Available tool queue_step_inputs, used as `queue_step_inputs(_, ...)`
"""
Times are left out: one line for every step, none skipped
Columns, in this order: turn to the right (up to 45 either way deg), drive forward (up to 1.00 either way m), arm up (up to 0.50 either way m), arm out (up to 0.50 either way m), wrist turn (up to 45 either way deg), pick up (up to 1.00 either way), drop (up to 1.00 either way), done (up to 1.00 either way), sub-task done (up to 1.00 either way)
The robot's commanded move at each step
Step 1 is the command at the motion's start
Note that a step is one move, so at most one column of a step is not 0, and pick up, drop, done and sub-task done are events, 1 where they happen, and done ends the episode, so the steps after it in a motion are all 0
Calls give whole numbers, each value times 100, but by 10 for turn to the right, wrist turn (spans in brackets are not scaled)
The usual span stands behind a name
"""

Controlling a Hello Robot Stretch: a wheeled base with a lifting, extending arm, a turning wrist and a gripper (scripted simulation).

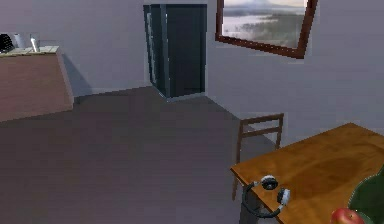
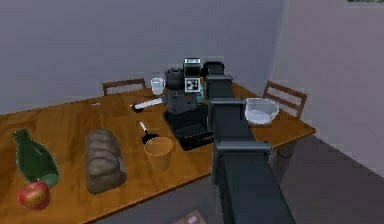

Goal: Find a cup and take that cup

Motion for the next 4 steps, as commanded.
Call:
queue_step_inputs(0, 0, -20, 0, 0, 0, 0, 0, 0)
queue_step_inputs(0, 0, 0, 0, 0, 100, 0, 0, 0)
queue_step_inputs(0, 0, 10, 0, 0, 0, 0, 0, 0)
queue_step_inputs(0, 0, 0, 0, 0, 0, 0, 100, 0)
